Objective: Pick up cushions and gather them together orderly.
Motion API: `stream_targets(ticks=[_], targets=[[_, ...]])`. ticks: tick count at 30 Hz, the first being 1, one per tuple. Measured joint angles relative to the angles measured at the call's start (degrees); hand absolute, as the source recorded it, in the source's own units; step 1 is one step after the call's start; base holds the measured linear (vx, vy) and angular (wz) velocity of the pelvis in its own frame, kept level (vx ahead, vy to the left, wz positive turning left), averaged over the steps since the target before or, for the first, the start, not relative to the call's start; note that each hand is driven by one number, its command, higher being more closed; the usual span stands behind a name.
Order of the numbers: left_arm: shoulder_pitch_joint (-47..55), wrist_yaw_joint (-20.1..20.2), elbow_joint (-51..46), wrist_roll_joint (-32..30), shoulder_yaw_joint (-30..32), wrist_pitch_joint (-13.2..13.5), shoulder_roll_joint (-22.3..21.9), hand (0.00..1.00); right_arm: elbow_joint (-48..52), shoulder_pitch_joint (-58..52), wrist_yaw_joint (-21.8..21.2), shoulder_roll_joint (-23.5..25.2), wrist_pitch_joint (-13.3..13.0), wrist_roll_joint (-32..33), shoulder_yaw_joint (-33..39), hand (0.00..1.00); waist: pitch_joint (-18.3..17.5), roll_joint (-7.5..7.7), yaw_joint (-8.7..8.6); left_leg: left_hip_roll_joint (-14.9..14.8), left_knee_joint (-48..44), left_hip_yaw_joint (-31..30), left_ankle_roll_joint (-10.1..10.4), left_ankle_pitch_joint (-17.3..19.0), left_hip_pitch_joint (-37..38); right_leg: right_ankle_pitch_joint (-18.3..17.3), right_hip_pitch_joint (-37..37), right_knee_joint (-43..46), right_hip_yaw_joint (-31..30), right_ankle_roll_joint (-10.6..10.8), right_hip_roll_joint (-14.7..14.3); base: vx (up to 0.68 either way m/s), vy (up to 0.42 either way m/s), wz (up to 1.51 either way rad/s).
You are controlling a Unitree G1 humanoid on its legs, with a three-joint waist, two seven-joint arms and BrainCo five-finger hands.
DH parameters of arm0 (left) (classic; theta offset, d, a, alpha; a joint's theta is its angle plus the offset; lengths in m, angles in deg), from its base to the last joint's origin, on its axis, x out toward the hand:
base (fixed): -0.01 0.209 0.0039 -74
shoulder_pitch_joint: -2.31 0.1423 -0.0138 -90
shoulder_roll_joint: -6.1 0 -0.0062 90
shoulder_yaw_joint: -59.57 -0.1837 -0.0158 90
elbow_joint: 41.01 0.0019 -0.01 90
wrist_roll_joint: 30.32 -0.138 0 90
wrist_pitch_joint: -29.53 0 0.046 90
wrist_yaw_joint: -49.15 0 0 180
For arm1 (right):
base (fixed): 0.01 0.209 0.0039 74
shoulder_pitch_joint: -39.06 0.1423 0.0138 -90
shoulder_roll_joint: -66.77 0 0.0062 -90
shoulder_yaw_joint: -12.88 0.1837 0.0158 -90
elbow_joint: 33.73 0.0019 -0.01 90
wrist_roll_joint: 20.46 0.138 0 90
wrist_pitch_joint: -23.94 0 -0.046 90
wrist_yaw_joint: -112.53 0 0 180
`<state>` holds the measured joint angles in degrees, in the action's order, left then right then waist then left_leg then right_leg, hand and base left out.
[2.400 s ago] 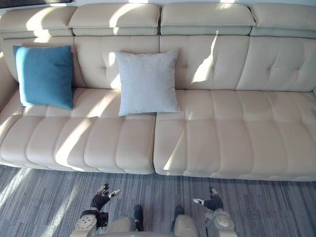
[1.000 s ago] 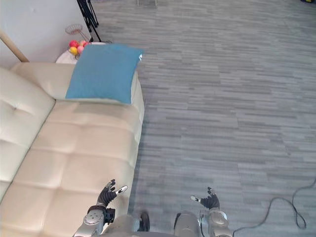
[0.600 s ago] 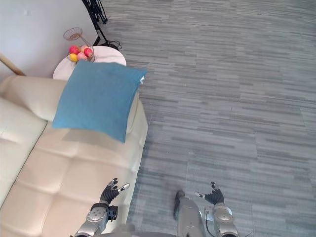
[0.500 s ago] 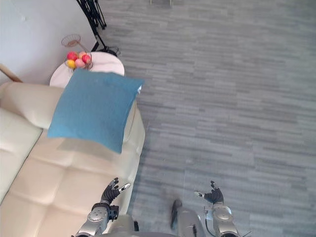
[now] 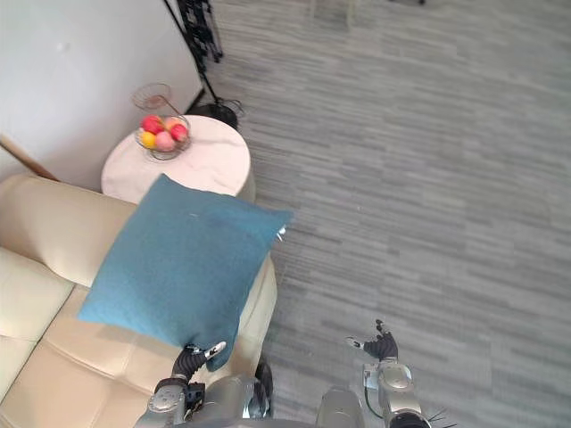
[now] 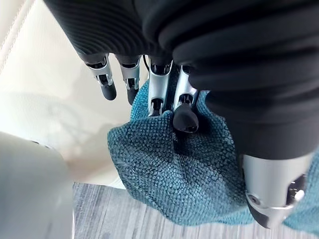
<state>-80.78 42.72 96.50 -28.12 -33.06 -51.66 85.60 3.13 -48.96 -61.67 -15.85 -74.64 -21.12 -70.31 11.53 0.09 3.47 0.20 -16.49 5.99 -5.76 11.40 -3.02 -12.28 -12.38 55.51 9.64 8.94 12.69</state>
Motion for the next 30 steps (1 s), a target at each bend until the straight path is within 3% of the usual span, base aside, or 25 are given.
stream_targets(ticks=[2, 3, 5, 6, 7, 9, 10, 12, 13, 15, 16, 17, 19, 22, 26, 30], targets=[[0.15, -0.07, 0.2, 0.03, 0.08, 0.01, -0.26, 0.0, 0.6, -0.37, -0.29, -0.19, -0.09, 0.02, -0.17, 0.0, -0.16, -0.17, -0.52, -0.28, -0.26, -4.62, 1.12, 0.64, 1.14, -1.66, -1.14, -11.04, -4.02, -0.06, -2.62, 0.25, -0.181, 1.35], [0.44, -0.19, 0.3, 0.03, 0.71, 0.07, -0.48, 0.0, 0.94, -0.73, -0.55, -0.29, -0.18, 0.04, -0.13, 0.0, -0.3, -0.06, -1.09, -0.18, -1.55, -8.1, 2.69, 1.66, 0.84, -1.46, -1.36, -21.47, -12.29, 0.26, -5.72, 0.21, -0.249, 1.36], [0.44, -0.7, 0.34, 0.0, 0.92, 0.18, -0.07, 0.0, 0.91, -1.75, -0.59, -0.27, -0.14, 0.11, -0.13, 0.0, -0.86, 0.77, -1.1, 0.98, -5.72, -13.54, 5.26, 4.56, -1.98, 1.19, -1.25, -33.72, -23.43, 1.39, -7.34, 0.16, -0.343, 1.68], [0.37, -1.22, 0.55, -0.01, 0.96, 0.25, 0.4, 0.0, 0.36, -2.66, -0.59, -0.02, -0.09, 0.11, -0.11, 0.0, -1.22, 1.56, -1.05, 2.06, -7.84, -16.55, 6.41, 5.93, -3.03, 4.56, -1.33, -34.17, -23.52, 1.59, -6.56, 0.11, -0.383, 1.6], [0.15, -1.41, 1.15, 0.04, 1.07, 0.24, 0.13, 0.0, -0.36, -3.01, -0.57, -0.44, 0.13, 0.12, -0.05, 0.0, -1.56, 0.7, -0.98, 1.88, -8.65, -18.72, 7.15, 6.37, -3.27, 3.54, -1.36, -32.43, -21.58, 0.53, -6.86, 0.13, -0.388, 1.37], [1.1, -1.78, 1.45, 0.05, 0.96, 0.42, -1.34, 0.0, -0.34, -4.23, -0.51, -1.07, 0.19, 0.31, 0.23, 0.0, -4.12, -2.63, 0.38, -0.54, -7.14, -24.23, 9.57, 5.39, -4.84, 2.8, -0.61, -33.57, -14.51, -1.48, -7.86, 0.16, -0.369, 1.24], [0.79, -1.99, 1.39, 0.08, 0.97, 0.51, -1.47, 0.0, 0.07, -4.15, -0.5, -1.12, 0.17, 0.4, 0.42, 0.0, -4.47, -3.22, 0.43, -1.64, -5.71, -24.57, 10.8, 4.15, -5.4, 2.99, 0.24, -34.69, -12.09, -2.29, -7.92, 0.11, -0.337, 1.39], [0.16, -2.39, 1.14, 0.76, 0.99, 0.65, -1.22, 0.0, 0.71, -4.07, -0.49, -0.73, -0.04, 0.79, 0.52, 0.0, -4.53, -3.31, 0.29, -4.42, -2.07, -20.3, 11.9, 0.73, -5.42, 4.01, 3.04, -37.79, -6.85, -4.07, -7.64, 0.06, -0.227, 1.3], [-0.03, -2.38, 0.62, 1.29, 0.93, 0.66, -1.18, 0.0, 0.8, -4.03, -0.45, -0.43, -0.12, 0.81, 0.58, 0.0, -4.48, -3.08, 0.3, -6.63, -1.53, -14.26, 12.01, -0.21, -5.87, 4.37, 4.81, -39.63, -3.27, -4.62, -7.35, 0.06, -0.154, 1.19], [-0.12, -2.28, -0.13, 1.74, 0.48, 0.66, -1.19, 0.0, 1.16, -4.16, -0.43, -0.34, -0.11, 0.94, 0.8, 0.0, -4.39, -2.57, 0.33, -9.16, -1.65, -5.03, 10.57, -1.2, -6.38, 4.44, 6.37, -40.83, -0.11, -4.73, -6.73, 0.07, -0.083, 1.09], [-0.04, -2.15, -0.19, 1.78, 0.41, 0.64, -1.23, 0.0, 2.1, -4.6, -0.31, -0.31, -0.13, 1.34, 1.64, 0.0, -4.5, -1.79, 0.3, -11.27, -1.64, 5.53, 9.58, -2.84, -6.37, 4.45, 7.75, -41.35, 2.8, -4.71, -5.42, 0.08, 0.004, 0.9], [-0.1, -2.03, -0.22, 1.77, 0.33, 0.65, -1.21, 0.0, 2.64, -4.66, -0.16, -0.32, -0.13, 1.49, 1.77, 0.0, -4.52, -1.77, 0.2, -11.63, -1.59, 8.71, 9.2, -3.38, -6.2, 4.43, 8.37, -41.66, 3.74, -4.68, -4.77, 0.09, 0.063, 1.05], [-0.14, -1.24, -0.25, 1.75, 0.2, 0.67, -0.53, 0.0, 3.54, -4.63, 0.23, 0.26, -0.26, 2.36, 2.36, 0.0, -4.9, -0.19, -0.52, -11.13, -1.74, 15.89, 7.38, -4.85, -6.84, 4.91, 10.43, -43.88, 6.96, -3.46, -2.64, 0.07, 0.133, 0.8], [0.45, -1.22, -0.24, 1.74, -0.68, 0.65, 1.25, 0.0, 5.35, -4.59, 0.25, 2.89, -0.49, 2.35, 2.23, 0.0, -5.25, 1.35, -0.3, -9.91, -2.21, 16.12, 7.37, -4.85, -7.32, 5.54, 11.68, -45.78, 7.61, -2.5, -2.2, 0.05, 0.109, 0.29], [0.62, -1.29, -0.39, 1.73, -1.25, 0.73, 2.14, 0.0, 7.14, -4.53, 0.73, 3.15, -0.51, 2.29, 2.36, 0.0, -5.19, 1.06, -0.61, -8.82, -2.57, 16.03, 6.56, -3.83, -6.7, 4.67, 11.58, -43.98, 7.4, -2.06, -1.27, -0.02, 0.063, 0.03], [1.43, -1.25, -1.03, 1.73, -1.91, 0.85, 2.12, 0.0, 12.68, -5.52, 2.29, 3.04, -0.13, 0.52, 4.06, 0.0, -4.35, 2.55, -2.66, -6.79, -6.01, 15.14, 5.94, 1.11, -7.3, -2.13, 8.09, -32.08, 5.48, -0.16, 3.23, -0.06, 0.039, 0.13]])
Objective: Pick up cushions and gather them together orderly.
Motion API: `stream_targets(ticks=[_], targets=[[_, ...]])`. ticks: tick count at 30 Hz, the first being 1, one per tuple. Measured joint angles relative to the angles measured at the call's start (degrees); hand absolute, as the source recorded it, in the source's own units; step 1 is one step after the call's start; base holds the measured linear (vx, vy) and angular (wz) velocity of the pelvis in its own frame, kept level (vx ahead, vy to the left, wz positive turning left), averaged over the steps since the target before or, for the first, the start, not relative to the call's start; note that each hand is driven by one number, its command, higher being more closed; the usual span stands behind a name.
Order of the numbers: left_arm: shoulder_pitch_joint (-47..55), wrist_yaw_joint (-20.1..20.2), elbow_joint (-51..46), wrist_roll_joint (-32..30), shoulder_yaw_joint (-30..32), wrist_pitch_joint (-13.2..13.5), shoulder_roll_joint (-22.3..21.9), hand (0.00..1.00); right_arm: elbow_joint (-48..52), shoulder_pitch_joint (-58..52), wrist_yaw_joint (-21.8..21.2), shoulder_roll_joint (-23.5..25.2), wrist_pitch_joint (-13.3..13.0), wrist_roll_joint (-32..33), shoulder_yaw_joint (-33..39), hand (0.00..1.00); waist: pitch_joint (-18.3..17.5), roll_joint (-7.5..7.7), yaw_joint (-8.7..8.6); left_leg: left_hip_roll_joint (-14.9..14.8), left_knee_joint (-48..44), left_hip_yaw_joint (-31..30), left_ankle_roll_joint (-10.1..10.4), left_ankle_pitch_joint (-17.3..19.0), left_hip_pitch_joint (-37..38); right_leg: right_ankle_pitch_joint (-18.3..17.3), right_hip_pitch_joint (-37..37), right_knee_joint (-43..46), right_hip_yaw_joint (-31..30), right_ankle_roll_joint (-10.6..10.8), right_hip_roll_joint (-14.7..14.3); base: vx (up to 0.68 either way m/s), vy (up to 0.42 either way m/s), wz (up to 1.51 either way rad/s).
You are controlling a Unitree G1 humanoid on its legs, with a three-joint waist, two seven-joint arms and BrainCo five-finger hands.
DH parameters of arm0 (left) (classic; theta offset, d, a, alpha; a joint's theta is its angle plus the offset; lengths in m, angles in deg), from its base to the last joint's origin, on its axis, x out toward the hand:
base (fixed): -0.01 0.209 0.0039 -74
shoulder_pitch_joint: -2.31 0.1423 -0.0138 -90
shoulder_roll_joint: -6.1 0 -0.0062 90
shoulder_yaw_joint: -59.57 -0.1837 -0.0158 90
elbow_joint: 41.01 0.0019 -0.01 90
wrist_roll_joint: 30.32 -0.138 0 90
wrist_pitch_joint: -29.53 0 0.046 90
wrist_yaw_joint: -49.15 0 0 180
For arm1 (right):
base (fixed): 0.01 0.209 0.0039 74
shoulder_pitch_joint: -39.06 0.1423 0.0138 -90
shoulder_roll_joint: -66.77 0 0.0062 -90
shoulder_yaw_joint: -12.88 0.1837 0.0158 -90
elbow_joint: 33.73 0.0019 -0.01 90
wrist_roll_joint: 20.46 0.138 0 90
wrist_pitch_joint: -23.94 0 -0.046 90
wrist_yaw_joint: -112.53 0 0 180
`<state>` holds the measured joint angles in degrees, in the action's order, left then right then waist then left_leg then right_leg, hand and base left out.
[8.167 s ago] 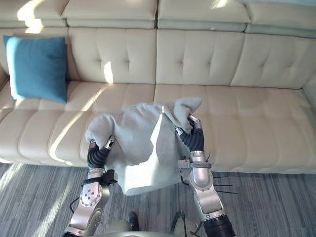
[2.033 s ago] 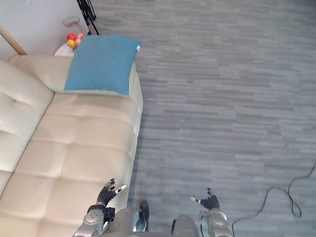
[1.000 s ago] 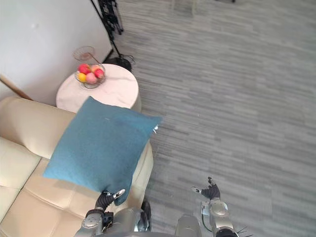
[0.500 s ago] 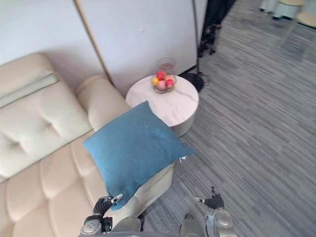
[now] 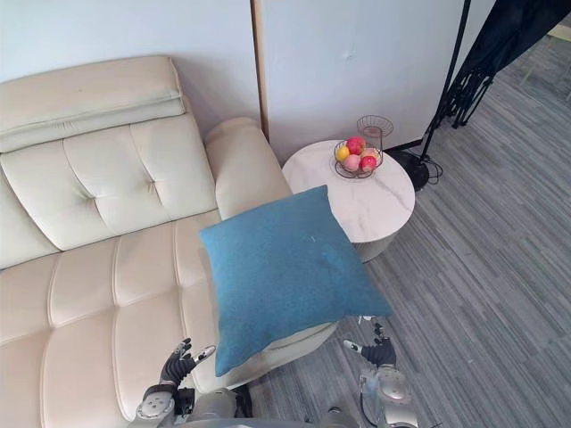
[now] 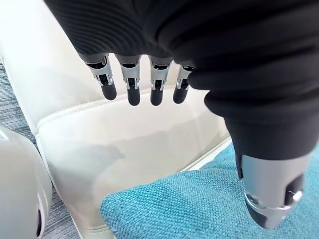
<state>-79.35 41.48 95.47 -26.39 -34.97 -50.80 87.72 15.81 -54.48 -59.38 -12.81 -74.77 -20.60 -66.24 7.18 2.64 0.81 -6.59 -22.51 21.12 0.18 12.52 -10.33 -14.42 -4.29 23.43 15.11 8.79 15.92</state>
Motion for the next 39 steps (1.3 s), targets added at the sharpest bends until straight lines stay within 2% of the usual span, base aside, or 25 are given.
stream_targets(ticks=[2, 3, 4, 5, 6, 7, 9, 11, 13, 18, 20, 24, 27, 30, 32, 33, 35, 39], targets=[[-0.56, -0.1, -0.09, -0.01, -0.03, 0.0, 0.2, 0.0, 4.83, -1.53, 0.86, -0.29, 0.02, -0.74, 0.45, 0.0, 0.03, 0.02, -0.54, 1.15, -0.28, -1.68, -0.49, 0.55, 0.0, 0.07, -1.57, 3.64, -5.0, -0.95, -0.05, 0.03, 0.041, 0.35], [-1.36, -0.2, -0.76, -0.02, -0.03, 0.04, 0.33, 0.0, 6.09, -2.24, 1.18, -0.65, 0.02, -1.65, 1.21, 0.0, 0.49, -0.58, -1.6, 1.16, 0.03, -3.63, -0.52, 0.49, -0.17, 0.23, -4.27, 7.59, -8.74, -2.62, -1.25, 0.06, 0.026, 0.46], [-1.62, -0.3, -1.27, 0.0, -0.1, 0.17, 0.49, 0.0, 6.32, -2.76, 1.42, -0.63, 0.06, -2.07, 1.93, 0.0, 0.47, -0.8, -1.87, 1.07, 0.09, -4.76, -0.35, 0.29, -0.18, -0.32, -4.36, 6.49, -10.98, -2.47, -2.66, 0.08, 0.018, 0.66], [-2.14, -0.74, -2.16, 0.02, -0.11, 0.74, 1.1, 0.0, 7.62, -4.37, 1.9, -0.56, 0.15, -2.32, 2.79, 0.0, 0.3, -0.61, -2.06, 1.22, 0.05, -5.94, 0.39, -0.12, -0.49, -0.78, -4.68, 3.33, -14.7, -2.36, -4.89, 0.09, -0.084, 0.74], [-2.36, -1.34, -2.69, 0.01, -0.09, 0.98, 2.18, 0.0, 8.83, -5.96, 1.94, -0.68, 0.18, -2.47, 2.92, 0.0, -0.35, 0.98, -2.76, 2.48, -0.23, -6.84, 0.29, -0.38, -1.07, -0.66, -4.99, 0.92, -15.41, -1.46, -5.01, 0.12, -0.117, 0.79], [-2.62, -1.38, -2.7, 0.03, 0.2, 0.88, 2.0, 0.0, 9.04, -6.29, 1.91, -0.9, 0.25, -2.7, 4.06, 0.0, -0.5, 0.67, -3.32, 2.44, -0.5, -7.82, 0.45, -0.75, -1.18, -0.74, -4.41, 0.4, -14.68, -1.19, -5.1, 0.17, -0.13, 0.42], [-2.68, -1.32, -4.09, 0.02, 0.35, 0.9, 1.68, 0.0, 12.77, -7.1, 1.9, -1.12, 0.24, -2.68, 6.86, 0.0, -1.01, -0.75, -3.06, 1.51, 0.72, -8.09, 0.97, -1.1, -1.52, 0.41, -3.84, -2.99, -14.6, -1.45, -6.4, 0.13, -0.064, -0.04], [-2.75, -1.25, -5.26, 0.07, 0.72, 0.92, 1.67, 0.0, 15.93, -7.02, 1.83, -2.2, 0.18, -2.68, 7.59, 0.0, -1.41, -1.38, -3.34, 1.57, 2.97, -8.31, 1.3, -2.53, -1.58, 1.93, -3.18, -5.79, -14.24, -1.61, -7.03, 0.14, -0.04, -0.03], [-3.18, -1.15, -6.99, 0.15, 0.73, 0.98, 1.68, 0.0, 18.91, -7.21, 1.67, -3.12, 0.06, -2.51, 8.99, 0.0, -1.47, -1.4, -3.43, 1.91, 6.93, -8.86, 1.63, -4.73, -0.42, 3.51, -1.71, -9.22, -13.52, -1.83, -7.44, 0.15, -0.037, 0.12], [-3.37, -1.08, -10.78, 1.37, 0.46, 1.04, 1.71, 0.0, 21.66, -5.32, -0.41, -7.01, -0.43, -2.19, 8.32, 0.0, -1.65, -1.3, -3.26, 2.56, 14.84, -11.67, 2.68, -9.42, 3.27, 4.51, 1.13, -11.58, -11.6, -2.65, -7.84, 0.08, -0.051, 0.32], [-4.08, -0.99, -11.65, 2.29, -0.05, 1.06, 1.74, 0.0, 20.63, -2.48, -0.93, -9.59, -0.46, -2.18, 6.38, 0.0, -1.65, -1.4, -3.2, 2.56, 18.09, -12.4, 2.98, -12.06, 3.73, 5.17, 0.85, -11.89, -10.54, -3.37, -8.11, 0.01, -0.054, 0.28], [-6.26, -0.63, -11.61, 3.24, -3.51, 1.04, 1.93, 0.0, 13.92, 4.41, -2.32, -13.88, -0.82, -2.1, -0.38, 0.0, -1.57, -1.55, -3.0, 2.5, 21.75, -13.22, 3.2, -15.04, 4.17, 6.21, 0.55, -12.67, -10.33, -3.91, -8.4, -0.03, -0.018, 0.15], [-12.09, -0.1, -10.41, 3.47, -6.39, 1.05, 1.28, 0.0, 7.61, 13.09, -3.5, -15.08, -0.82, -1.45, -6.93, 0.0, 0.76, -2.74, -2.85, 2.54, 22.65, -13.33, 2.85, -18.31, 1.2, 8.12, -2.55, -12.53, -10.21, -3.9, -8.78, -0.13, -0.004, 0.06], [-20.72, -0.59, -7.37, 4.45, -7.23, 0.95, -0.48, 0.0, 4.7, 20.74, -3.68, -15.35, -0.61, 0.18, -10.9, 0.0, 4.67, -4.43, -2.26, 2.53, 21.96, -13.76, 2.74, -18.74, -3.11, 8.22, -7.64, -10.36, -10.43, -3.99, -8.67, -0.2, 0.023, -0.02], [-26.32, -1.41, -5.08, 4.51, -7.29, 0.91, -0.76, 0.0, 2.0, 26.59, -3.5, -15.35, -0.22, 0.45, -13.04, 0.0, 7.48, -4.68, -2.17, 2.57, 21.9, -13.85, 2.02, -19.53, -5.62, 8.07, -11.33, -8.21, -10.68, -3.84, -8.59, -0.25, 0.029, -0.07], [-30.62, -2.16, -3.05, 4.55, -7.25, 0.84, -0.65, 1.0, -0.36, 30.74, -3.12, -15.38, 0.16, 1.27, -14.11, 1.0, 8.88, -4.81, -2.35, 2.61, 22.11, -13.98, 2.23, -20.07, -7.72, 7.94, -14.03, -6.85, -10.81, -3.73, -8.32, -0.27, 0.017, -0.02], [-37.1, -3.81, -0.09, 6.07, -7.16, 0.86, -0.46, 1.0, -4.08, 37.09, -2.33, -15.3, 0.4, 2.95, -14.9, 1.0, 11.71, -5.03, -2.62, 2.76, 23.49, -13.93, 2.78, -21.39, -9.07, 7.96, -16.88, -4.8, -10.85, -3.73, -8.06, -0.29, 0.02, 0.07], [-44.55, -6.53, 3.11, 9.45, -6.96, 0.78, 1.05, 1.0, -5.86, 44.07, -0.48, -15.11, 0.48, 5.02, -17.54, 1.0, 12.62, -5.06, -2.75, 2.68, 26.18, -13.79, 4.05, -22.91, -11.07, 8.95, -20.93, -3.55, -11.44, -4.22, -8.13, -0.17, 0.005, 0.02]])
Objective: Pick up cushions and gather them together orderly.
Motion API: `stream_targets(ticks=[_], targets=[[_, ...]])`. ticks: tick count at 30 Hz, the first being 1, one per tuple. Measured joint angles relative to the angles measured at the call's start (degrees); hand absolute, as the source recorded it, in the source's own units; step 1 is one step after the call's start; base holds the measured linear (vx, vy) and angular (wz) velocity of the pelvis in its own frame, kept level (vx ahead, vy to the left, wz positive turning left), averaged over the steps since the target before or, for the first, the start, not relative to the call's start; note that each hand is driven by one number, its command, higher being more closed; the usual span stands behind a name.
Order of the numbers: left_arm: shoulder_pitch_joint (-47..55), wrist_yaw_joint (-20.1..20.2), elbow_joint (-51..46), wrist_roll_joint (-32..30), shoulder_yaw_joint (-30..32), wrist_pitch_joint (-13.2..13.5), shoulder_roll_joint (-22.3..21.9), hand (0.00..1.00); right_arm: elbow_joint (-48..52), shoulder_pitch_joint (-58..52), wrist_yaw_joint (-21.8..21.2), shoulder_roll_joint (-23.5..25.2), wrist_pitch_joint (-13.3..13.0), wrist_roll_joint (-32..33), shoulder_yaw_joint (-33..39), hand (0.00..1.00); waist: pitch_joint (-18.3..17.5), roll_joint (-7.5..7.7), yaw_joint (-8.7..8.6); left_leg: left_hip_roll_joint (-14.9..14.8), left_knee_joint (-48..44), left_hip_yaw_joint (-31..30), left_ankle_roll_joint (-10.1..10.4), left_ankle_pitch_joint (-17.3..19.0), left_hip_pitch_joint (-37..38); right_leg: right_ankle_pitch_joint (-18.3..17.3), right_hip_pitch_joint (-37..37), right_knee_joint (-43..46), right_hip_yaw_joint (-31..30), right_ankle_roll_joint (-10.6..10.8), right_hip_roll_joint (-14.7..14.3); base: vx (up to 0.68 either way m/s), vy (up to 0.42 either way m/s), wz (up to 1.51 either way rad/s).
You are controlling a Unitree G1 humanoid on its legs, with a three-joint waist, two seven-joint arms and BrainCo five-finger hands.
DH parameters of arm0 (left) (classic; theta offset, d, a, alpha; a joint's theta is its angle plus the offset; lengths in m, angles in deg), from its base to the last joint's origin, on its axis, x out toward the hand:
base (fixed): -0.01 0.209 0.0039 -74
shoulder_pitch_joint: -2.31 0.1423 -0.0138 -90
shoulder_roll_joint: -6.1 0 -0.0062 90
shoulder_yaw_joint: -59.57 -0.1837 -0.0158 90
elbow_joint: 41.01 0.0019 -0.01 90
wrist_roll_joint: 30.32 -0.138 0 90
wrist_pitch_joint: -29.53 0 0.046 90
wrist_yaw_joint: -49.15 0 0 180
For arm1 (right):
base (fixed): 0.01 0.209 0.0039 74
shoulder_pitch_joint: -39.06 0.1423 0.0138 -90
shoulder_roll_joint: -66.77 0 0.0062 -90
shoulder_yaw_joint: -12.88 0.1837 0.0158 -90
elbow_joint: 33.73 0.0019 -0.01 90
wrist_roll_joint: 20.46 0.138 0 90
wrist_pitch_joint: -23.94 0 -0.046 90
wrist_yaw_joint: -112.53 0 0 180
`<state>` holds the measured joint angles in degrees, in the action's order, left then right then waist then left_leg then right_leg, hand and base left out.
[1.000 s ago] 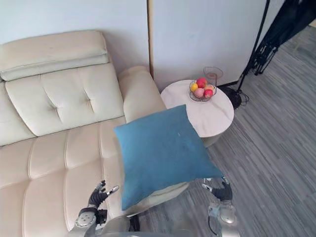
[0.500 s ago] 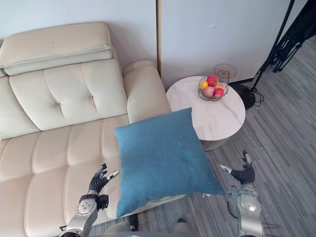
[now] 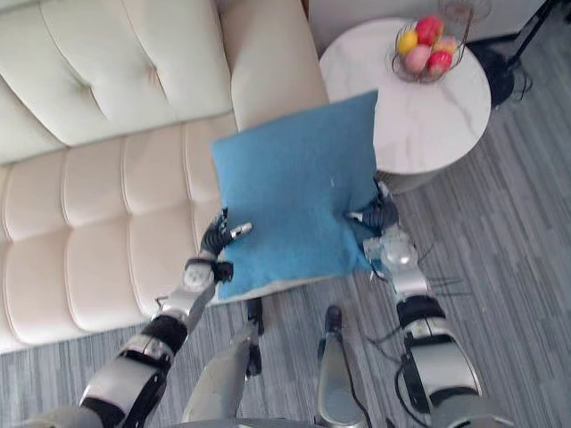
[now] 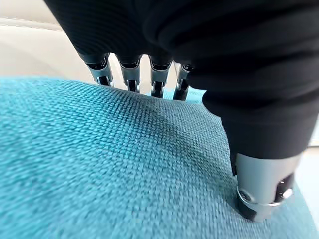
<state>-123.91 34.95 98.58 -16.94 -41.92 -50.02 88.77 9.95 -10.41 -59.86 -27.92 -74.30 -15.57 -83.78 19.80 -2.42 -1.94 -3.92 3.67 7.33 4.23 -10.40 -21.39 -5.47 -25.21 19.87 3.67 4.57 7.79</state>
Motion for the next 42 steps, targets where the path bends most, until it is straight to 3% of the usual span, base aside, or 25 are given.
stream_targets(ticks=[6, 11, 18, 20, 29, 32, 35, 36, 37, 39, 40, 41, 42], targets=[[-1.9, -2.58, -3.72, 3.03, -0.09, 0.11, 1.72, 1.0, 4.16, 1.02, 1.19, -0.44, -0.12, 3.77, -1.31, 1.0, 0.72, -0.2, 0.08, -0.34, 0.3, -0.26, 0.24, -1.98, -0.83, 0.51, -1.41, 0.92, -0.32, 0.2, -0.24, 0.0, -0.033, -0.03], [0.5, -3.74, -15.76, 3.89, -1.83, 0.68, 2.11, 1.0, 18.49, -6.23, 2.32, -1.57, -0.37, 4.02, -1.27, 1.0, 0.98, -0.21, 0.45, -0.21, 0.35, -0.85, -0.59, -2.78, -0.87, -0.11, -1.26, 0.9, -0.13, 0.35, -0.57, 0.11, -0.042, 0.02], [19.16, -3.74, -34.62, 3.97, -4.69, 1.29, 2.34, 1.0, 38.62, -27.67, 2.32, 1.01, -0.39, 3.38, -1.15, 1.0, 0.77, -0.06, 0.26, 0.1, 0.46, -1.2, -0.13, -2.15, 6.56, -1.34, 7.28, 0.13, -0.2, 0.21, -0.48, 0.14, -0.033, 0.1], [25.8, -3.7, -39.86, 3.97, -5.36, 1.38, 2.98, 1.0, 46.17, -34.25, 2.31, 2.75, -0.47, 1.15, -1.18, 1.0, -1.3, 0.14, 0.11, 0.8, 0.8, -1.42, -0.99, -0.3, 8.35, -4.04, 9.49, -0.22, 0.02, 0.66, -0.14, 0.07, -0.033, 0.16], [44.47, -3.66, -53.44, 3.87, -6.39, 2.85, 2.79, 1.0, 55.48, -47.47, 2.26, 6.92, -2.79, -1.56, -4.04, 1.0, -10.61, 0.16, 0.44, 1.11, 1.74, -3.33, -0.95, 0.13, 13.28, -4.43, 16.67, -3.34, 2.41, 0.69, 0.2, 0.03, -0.008, 0.13], [46.5, -3.68, -53.75, 3.87, -6.39, 3.34, 2.78, 1.0, 55.59, -47.96, 2.28, 6.81, -2.79, -2.75, -5.11, 1.0, -11.96, 0.08, 1.45, 1.2, 1.62, -4.61, -0.68, 0.29, 13.32, -4.43, 17.57, -3.21, 3.84, 0.69, 0.2, -0.04, 0.006, 0.29], [45.79, -3.89, -53.85, 3.88, -6.39, 3.44, 2.72, 1.0, 55.56, -46.79, 3.57, 6.63, -2.78, -3.73, -5.54, 1.0, -12.03, -0.03, 1.75, 1.68, -4.45, -9.14, 0.14, 0.9, 7.46, -4.49, 16.9, -1.88, 8.62, 0.58, 0.6, -0.1, 0.001, 0.81], [45.43, -4.67, -54.12, 3.91, -6.39, 3.42, 2.43, 1.0, 55.14, -45.5, 4.6, 6.54, -2.78, -4.82, -5.87, 1.0, -12.11, -0.17, 2.16, 1.05, -4.96, -8.38, -0.04, 3.14, 5.72, -4.56, 16.28, -0.83, 10.49, 0.4, 0.66, -0.14, 0.003, 0.9], [44.02, -5.32, -54.06, 3.92, -6.39, 3.32, 1.71, 1.0, 53.88, -43.64, 5.33, 6.37, -2.75, -5.39, -5.83, 1.0, -12.27, 0.47, 1.84, -0.61, -8.18, -2.79, -0.36, 7.06, 3.37, -4.07, 16.01, -1.05, 12.36, -0.04, 2.58, -0.14, 0.028, 0.89], [42.41, -6.04, -54.0, 3.97, -6.4, 3.46, 0.55, 1.0, 51.25, -39.97, 6.58, 5.77, -2.72, -5.51, -5.78, 1.0, -11.97, 1.2, 2.33, -3.27, -16.36, 5.31, -4.29, 10.8, 0.51, -3.95, 15.64, -0.45, 13.37, 0.11, 5.15, -0.13, 0.118, 0.6], [41.98, -6.13, -54.0, 3.97, -6.5, 3.48, 0.33, 1.0, 49.76, -38.15, 7.28, 5.58, -2.61, -5.55, -5.74, 1.0, -12.12, 1.68, 2.49, -5.26, -22.2, 8.46, -4.87, 11.22, 0.29, -3.58, 15.8, 0.01, 13.39, 0.75, 7.59, -0.13, 0.167, 0.37], [41.8, -6.13, -54.01, 3.97, -6.56, 3.56, 0.27, 1.0, 49.84, -37.88, 7.37, 5.33, -2.61, -5.62, -5.65, 1.0, -12.29, 1.61, 2.46, -6.58, -24.34, 9.17, -4.63, 11.35, 0.71, -3.24, 16.07, -0.19, 13.36, 1.34, 8.7, -0.11, 0.233, 0.33], [41.73, -6.13, -54.01, 3.95, -6.61, 4.07, -0.15, 1.0, 50.0, -37.82, 7.39, 4.57, -2.67, -5.82, -5.64, 1.0, -13.49, 0.67, 2.21, -9.99, -25.06, 9.39, -2.56, 12.21, 1.7, -2.09, 16.03, -1.2, 13.36, 3.34, 10.3, -0.07, 0.442, 0.32]])
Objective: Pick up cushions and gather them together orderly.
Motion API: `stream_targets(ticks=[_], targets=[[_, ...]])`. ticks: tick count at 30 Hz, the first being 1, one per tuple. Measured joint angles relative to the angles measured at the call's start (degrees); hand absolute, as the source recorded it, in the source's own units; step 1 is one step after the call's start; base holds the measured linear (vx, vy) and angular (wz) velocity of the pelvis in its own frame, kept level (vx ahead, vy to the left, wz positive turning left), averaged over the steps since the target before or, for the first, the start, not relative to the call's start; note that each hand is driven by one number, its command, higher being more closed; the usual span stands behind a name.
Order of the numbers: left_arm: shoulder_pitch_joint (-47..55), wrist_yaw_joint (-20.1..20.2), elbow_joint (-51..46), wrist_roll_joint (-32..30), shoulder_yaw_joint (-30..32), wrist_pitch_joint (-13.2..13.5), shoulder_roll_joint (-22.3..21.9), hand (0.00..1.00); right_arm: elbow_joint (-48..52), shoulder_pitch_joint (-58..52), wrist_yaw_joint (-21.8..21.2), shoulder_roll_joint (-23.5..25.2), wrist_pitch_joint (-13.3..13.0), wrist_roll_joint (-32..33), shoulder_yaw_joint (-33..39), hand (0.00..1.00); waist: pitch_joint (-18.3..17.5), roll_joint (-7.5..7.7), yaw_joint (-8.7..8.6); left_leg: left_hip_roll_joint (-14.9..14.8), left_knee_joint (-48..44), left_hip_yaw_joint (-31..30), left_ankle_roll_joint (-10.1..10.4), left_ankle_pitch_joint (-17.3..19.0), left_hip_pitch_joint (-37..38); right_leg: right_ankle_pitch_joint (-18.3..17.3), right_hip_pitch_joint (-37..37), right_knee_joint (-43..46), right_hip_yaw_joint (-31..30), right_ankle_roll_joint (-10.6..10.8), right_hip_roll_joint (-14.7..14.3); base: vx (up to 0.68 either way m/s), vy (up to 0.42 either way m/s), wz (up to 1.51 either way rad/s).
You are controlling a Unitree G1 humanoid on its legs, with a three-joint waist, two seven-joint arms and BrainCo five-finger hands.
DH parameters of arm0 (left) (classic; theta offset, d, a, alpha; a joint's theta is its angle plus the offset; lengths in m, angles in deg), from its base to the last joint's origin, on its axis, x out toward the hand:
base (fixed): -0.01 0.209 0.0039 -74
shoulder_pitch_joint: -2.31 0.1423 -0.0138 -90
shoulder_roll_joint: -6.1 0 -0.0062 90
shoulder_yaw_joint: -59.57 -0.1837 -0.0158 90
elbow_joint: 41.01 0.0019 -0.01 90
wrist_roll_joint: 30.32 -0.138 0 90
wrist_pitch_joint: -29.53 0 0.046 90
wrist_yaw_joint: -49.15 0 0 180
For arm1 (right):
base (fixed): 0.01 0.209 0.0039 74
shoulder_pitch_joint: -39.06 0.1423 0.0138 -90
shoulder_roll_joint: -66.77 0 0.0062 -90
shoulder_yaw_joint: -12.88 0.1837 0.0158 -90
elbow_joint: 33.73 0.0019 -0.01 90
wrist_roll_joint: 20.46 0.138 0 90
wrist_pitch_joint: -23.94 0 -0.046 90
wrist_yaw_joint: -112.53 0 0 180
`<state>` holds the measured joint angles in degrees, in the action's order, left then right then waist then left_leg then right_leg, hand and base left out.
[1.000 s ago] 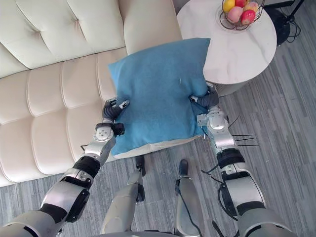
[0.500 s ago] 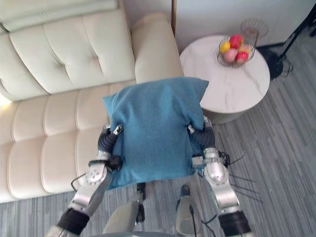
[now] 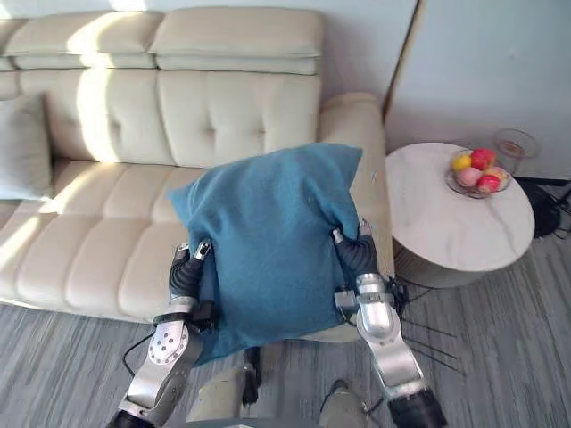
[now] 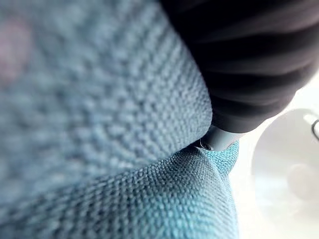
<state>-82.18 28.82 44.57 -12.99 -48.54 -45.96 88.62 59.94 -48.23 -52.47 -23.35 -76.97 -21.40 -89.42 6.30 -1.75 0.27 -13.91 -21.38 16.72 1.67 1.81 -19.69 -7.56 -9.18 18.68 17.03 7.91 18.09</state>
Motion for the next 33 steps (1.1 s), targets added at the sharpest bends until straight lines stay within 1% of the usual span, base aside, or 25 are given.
stream_targets(ticks=[1, 2, 3, 4, 6, 7, 8, 9, 10, 11, 12, 14, 15, 16, 17, 20, 23, 25, 26, 27, 29, 30, 31, 32, 33], targets=[[-0.53, 0.0, 0.01, 0.0, -0.53, 0.4, -0.62, 1.0, -0.01, 0.03, 0.02, -0.39, 0.0, -0.2, 0.67, 1.0, -1.1, -1.66, -0.84, -1.68, 1.48, -1.17, 2.62, -0.1, 1.39, 0.98, -0.11, -0.68, 0.34, 1.78, 1.16, -0.05, 0.399, 0.33], [-0.84, 0.0, 0.01, 0.0, -1.07, 0.55, -0.85, 1.0, -0.04, -0.01, 0.16, -0.4, 0.01, -0.2, 1.16, 1.0, -1.61, -2.47, -1.16, -2.2, 2.57, -1.91, 3.3, -0.5, 2.05, 1.45, -0.1, -1.16, 0.4, 2.83, 1.79, -0.01, 0.471, 0.41], [-2.16, 0.0, 0.7, -0.01, -2.0, 0.82, -0.77, 1.0, -0.43, -0.06, 0.51, 0.2, 0.04, -0.3, 2.26, 1.0, -1.87, -2.46, -1.96, -0.84, 3.44, -2.22, 7.64, 0.11, 2.72, 2.48, 0.47, -2.07, 0.25, 4.51, 3.5, 0.02, 0.377, 0.53], [-3.99, -0.01, 2.19, 0.01, -2.51, 0.81, -0.38, 1.0, -1.3, -0.26, 0.9, 1.36, 0.2, -0.56, 3.2, 1.0, -1.52, -0.81, -2.61, 2.4, 1.13, -2.35, 5.47, 1.26, 1.67, 5.8, 2.42, -5.72, 0.12, 3.73, 5.9, 0.02, 0.557, 0.49], [-5.06, -0.01, 4.21, 0.0, -2.66, 0.79, -0.19, 1.0, -2.16, -0.36, 1.05, 1.86, 0.25, -1.46, 3.44, 1.0, -1.46, -0.42, -2.17, 2.7, -7.16, -2.87, 3.05, 6.28, -2.19, 11.69, 2.76, -7.7, -1.39, 3.73, 6.23, 0.0, 0.515, 0.04], [-5.07, -0.01, 5.68, -0.01, -2.66, 0.75, 0.13, 1.0, -3.09, -0.37, 1.05, 2.78, 0.26, -1.67, 3.4, 1.0, -1.19, 0.19, -1.3, 2.82, -10.35, -2.03, 1.71, 9.21, -2.53, 14.41, 1.74, -6.26, -2.88, 1.85, 7.1, -0.03, 0.496, -0.44], [-5.02, -0.02, 6.46, -0.01, -2.64, 0.48, 0.43, 1.0, -3.8, -0.33, 1.04, 3.5, 0.27, -2.03, 3.34, 1.0, -1.09, 0.66, -0.41, 3.09, -10.85, -0.46, 0.44, 10.56, -1.85, 16.17, -0.49, -3.8, -3.02, -2.54, 8.04, -0.04, 0.573, -0.59], [-4.94, -0.02, 6.85, -0.01, -2.57, 0.25, 0.98, 1.0, -4.85, -0.21, 1.03, 4.3, 0.26, -2.13, 3.28, 1.0, -0.72, 0.69, 0.06, 3.27, -10.29, 0.83, -0.44, 11.22, -0.86, 13.62, -3.81, 1.54, -3.37, -6.55, 8.39, -0.03, 0.43, -0.41], [-4.62, -0.02, 6.86, -0.07, -2.56, 0.18, 1.52, 1.0, -6.38, -0.39, 1.01, 5.18, 0.26, -2.13, 3.22, 1.0, 0.11, 0.68, -0.61, 4.37, -8.67, 1.18, -1.37, 11.59, 0.93, 7.2, -5.9, 9.42, -4.69, -4.7, 6.28, -0.02, 0.383, -0.13], [-3.94, 0.0, 6.86, -0.15, -2.57, 0.08, 1.67, 1.0, -7.81, -0.45, 0.87, 5.79, 0.26, -2.05, 3.17, 1.0, 0.14, 0.7, -1.18, 5.27, -7.04, 1.72, -2.29, 11.36, 2.44, 3.88, -6.48, 12.13, -5.4, -2.37, 3.36, 0.02, 0.348, -0.03], [-3.41, 0.02, 6.86, -0.23, -2.57, -0.17, 1.76, 1.0, -8.74, -0.51, 0.52, 5.91, 0.25, -2.01, 3.14, 1.0, 0.16, 0.77, -1.13, 6.47, -4.84, 2.9, -3.04, 11.0, 4.5, 0.44, -7.02, 12.97, -5.6, -1.07, -0.68, 0.03, 0.194, -0.11], [-3.18, 0.05, 6.85, -0.39, -2.57, -0.2, 1.86, 1.0, -8.99, -0.52, -0.18, 5.6, 0.18, -1.92, 3.09, 1.0, 0.24, 0.88, -1.1, 8.2, -2.3, 4.26, -3.14, 10.24, 6.25, -1.65, -7.52, 11.48, -3.21, -2.16, -4.7, 0.04, 0.193, -0.23], [-3.25, 0.07, 6.8, -1.03, -2.58, -0.2, 1.85, 1.0, -8.99, -0.52, -0.29, 4.99, 0.05, -1.82, 2.97, 1.0, 0.23, 0.87, -1.23, 9.65, -0.07, 5.47, -3.37, 9.57, 7.07, -1.92, -8.37, 8.6, -2.08, -3.48, -7.28, 0.08, 0.221, -0.08], [-3.2, 0.16, 6.77, -1.79, -2.84, -0.24, 1.72, 1.0, -9.08, -0.63, -0.4, 4.07, 0.04, -1.61, 2.97, 1.0, 0.15, 0.41, -2.19, 10.9, 1.21, 5.35, -3.78, 9.11, 7.04, -0.57, -8.64, 6.06, -3.52, -6.73, -8.76, 0.08, 0.156, 0.07], [-3.2, 0.24, 6.76, -1.92, -3.24, -0.28, 1.73, 1.0, -9.12, -0.76, -0.41, 3.57, 0.05, -1.36, 2.98, 1.0, 0.18, -0.01, -2.72, 11.07, 1.56, 5.19, -3.94, 8.98, 6.96, -0.34, -8.48, 5.32, -3.99, -6.56, -8.99, 0.11, 0.112, 0.05], [-3.15, 0.33, 6.8, -2.25, -3.97, -0.66, 1.77, 1.0, -9.36, -1.38, -0.74, 2.73, 0.05, -1.3, 3.15, 1.0, 0.19, -0.05, -2.86, 11.31, 1.33, 4.74, -4.58, 8.61, 6.97, 0.07, -7.16, 3.34, -4.08, -5.97, -9.54, 0.14, 0.032, -0.01], [-2.29, 1.54, 6.8, -2.26, -4.27, -0.75, 1.71, 1.0, -9.35, -3.26, -0.79, 2.66, 0.05, -1.1, 3.45, 1.0, 0.2, -0.07, -2.52, 9.92, -3.01, 3.69, -4.23, 8.71, 7.18, -0.13, -3.37, 0.27, -3.67, -5.76, -10.59, 0.17, -0.053, 0.02], [-0.71, 1.74, 6.81, -2.24, -4.24, -0.77, 1.6, 1.0, -9.33, -3.82, -1.41, 2.72, 0.05, -0.7, 3.43, 1.0, 0.27, -0.19, -2.23, 7.77, -11.34, 2.86, -2.2, 7.83, 6.01, 0.56, 1.13, -3.12, -3.99, -6.24, -11.63, 0.14, -0.025, -0.15], [-0.51, 1.99, 6.81, -2.25, -4.18, -0.8, 1.42, 1.0, -9.24, -3.92, -1.43, 2.69, 0.05, -0.66, 3.45, 1.0, 0.39, 0.18, -2.13, 7.54, -13.88, 1.79, -0.33, 7.62, 4.58, 1.15, 2.56, -4.67, -4.33, -6.5, -11.32, 0.09, 0.013, -0.16], [-0.44, 2.26, 6.82, -2.26, -4.17, -0.78, 1.25, 1.0, -9.0, -4.1, -1.44, 2.63, 0.04, -0.66, 3.51, 1.0, 0.36, 0.24, -1.82, 7.47, -14.13, 1.08, -0.01, 7.77, 4.4, 1.37, 2.93, -5.32, -4.47, -6.42, -11.21, 0.06, 0.026, -0.29], [-0.44, 3.26, 6.84, -2.44, -4.2, -0.8, 0.8, 1.0, -8.85, -4.58, -1.51, 2.64, 0.0, -0.64, 4.55, 1.0, 0.06, -0.24, -1.19, 6.36, -7.76, -2.5, 0.27, 8.14, 4.57, 1.72, 3.09, -6.08, -5.85, -6.06, -11.32, 0.09, 0.064, -0.34], [-0.43, 3.62, 6.84, -2.55, -4.26, -0.82, 0.54, 1.0, -8.85, -4.73, -1.52, 2.58, 0.01, -0.63, 4.86, 1.0, -0.04, -0.56, -1.16, 6.13, -3.56, -3.49, 1.52, 6.63, 5.17, 1.88, 2.96, -6.28, -6.37, -5.77, -11.67, 0.14, 0.111, -0.44], [-0.46, 3.82, 7.28, -3.07, -4.37, -0.83, 0.34, 1.0, -9.05, -4.92, -1.59, 2.93, 0.05, -0.64, 5.26, 1.0, -0.59, -1.9, -1.03, 6.04, 3.75, -5.5, 2.29, 4.5, 8.27, 2.45, 2.97, -7.5, -8.27, -4.78, -12.8, 0.16, 0.14, -0.42], [-0.41, 3.83, 7.37, -3.39, -4.41, -0.84, 0.93, 1.0, -8.99, -5.41, -1.64, 3.98, 0.04, -0.69, 5.52, 1.0, -0.69, -1.02, -1.34, 7.13, 6.57, -4.84, 1.64, 3.95, 9.41, 3.31, 3.15, -9.25, -9.61, -4.38, -12.17, 0.12, 0.115, -0.39], [-0.41, 3.83, 7.52, -3.39, -4.42, -0.86, 0.99, 1.0, -9.0, -5.58, -1.65, 4.27, 0.05, -0.69, 5.65, 1.0, -0.66, -0.8, -1.52, 7.34, 7.16, -4.38, 1.42, 3.78, 9.78, 3.71, 3.37, -9.92, -9.81, -4.1, -12.0, 0.09, 0.107, -0.24]])
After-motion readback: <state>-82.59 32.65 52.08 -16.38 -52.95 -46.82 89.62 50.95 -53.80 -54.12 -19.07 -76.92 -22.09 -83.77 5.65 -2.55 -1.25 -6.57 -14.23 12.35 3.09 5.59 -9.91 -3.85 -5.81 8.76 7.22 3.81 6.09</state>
